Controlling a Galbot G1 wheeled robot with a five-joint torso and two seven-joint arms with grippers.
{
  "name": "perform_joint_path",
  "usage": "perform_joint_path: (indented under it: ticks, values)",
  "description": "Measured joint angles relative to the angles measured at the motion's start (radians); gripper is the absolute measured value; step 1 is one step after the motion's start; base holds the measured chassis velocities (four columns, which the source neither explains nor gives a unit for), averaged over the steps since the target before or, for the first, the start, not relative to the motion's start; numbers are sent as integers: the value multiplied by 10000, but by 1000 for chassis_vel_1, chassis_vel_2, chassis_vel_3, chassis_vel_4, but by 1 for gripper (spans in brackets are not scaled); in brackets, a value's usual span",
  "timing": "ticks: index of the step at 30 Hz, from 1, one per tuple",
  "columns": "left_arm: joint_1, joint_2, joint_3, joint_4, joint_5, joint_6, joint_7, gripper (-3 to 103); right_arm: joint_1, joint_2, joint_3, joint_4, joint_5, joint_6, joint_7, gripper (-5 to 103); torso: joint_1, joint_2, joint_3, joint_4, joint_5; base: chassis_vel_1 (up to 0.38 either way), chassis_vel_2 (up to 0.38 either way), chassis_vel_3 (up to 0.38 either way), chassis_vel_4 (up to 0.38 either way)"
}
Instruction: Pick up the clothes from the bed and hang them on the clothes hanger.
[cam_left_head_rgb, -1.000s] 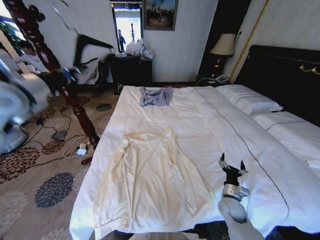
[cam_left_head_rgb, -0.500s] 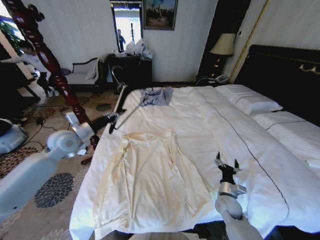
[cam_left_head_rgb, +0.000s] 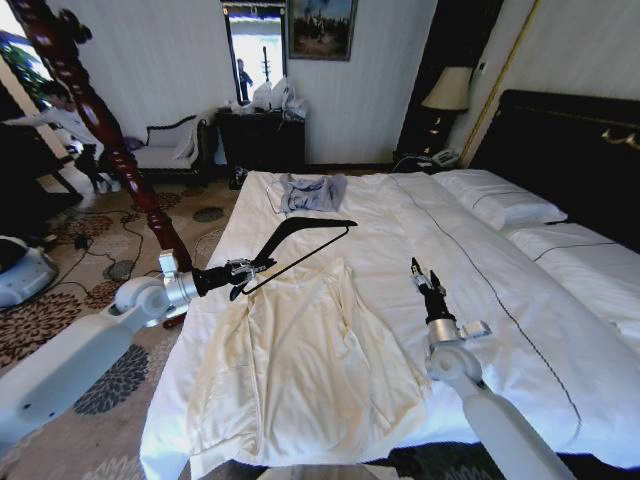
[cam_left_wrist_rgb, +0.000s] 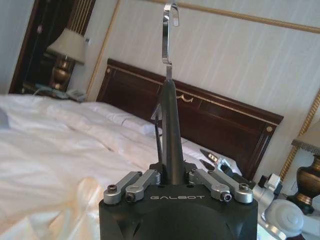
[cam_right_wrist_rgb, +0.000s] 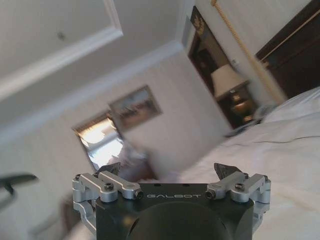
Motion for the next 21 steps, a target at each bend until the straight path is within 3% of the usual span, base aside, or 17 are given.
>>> perform_joint_path:
  ticks: [3, 7, 10, 12, 15, 19, 21]
  values:
    - [98, -429, 31, 777, 130, 38, 154, 18, -166, 68, -52, -672, -2209, -193, 660, 100, 0, 0, 0, 22, 4, 0, 0, 0, 0]
    - [482, -775, -103, 1092, 244, 38, 161, 18, -392, -248, -132, -773, -2974, -607, 1105, 100, -1, 1, 0, 12, 0, 0, 0, 0, 0]
    - [830, -968, -202, 1194, 436, 18, 159, 18, -502, -588, -184, -440, -2509, -989, 1308, 100, -2, 1, -1, 9, 1, 0, 0, 0, 0]
    - [1405, -1035, -554, 1201, 598, 8, 92, 18, -317, -847, -376, -155, -1406, -1303, 1334, 100, -2, 1, -1, 2, 0, 0, 0, 0, 0]
    - [2545, -1124, -1426, 1145, 715, 16, -353, 18, 580, -1117, -923, 149, 496, -1730, 1132, 100, -3, 1, -2, 23, -7, 0, 0, 0, 0]
    - [3277, -1172, -2266, 1061, 584, 53, -793, 18, 1545, -1172, -1664, 2, 1255, -2103, 1217, 100, -2, 1, -1, 24, -3, 0, 0, 0, 0]
    - [3812, -1113, -2910, 958, 511, 67, -941, 18, 2155, -1165, -2315, -148, 1307, -2824, 2055, 100, -2, 1, -1, 13, 2, 0, 0, 0, 0]
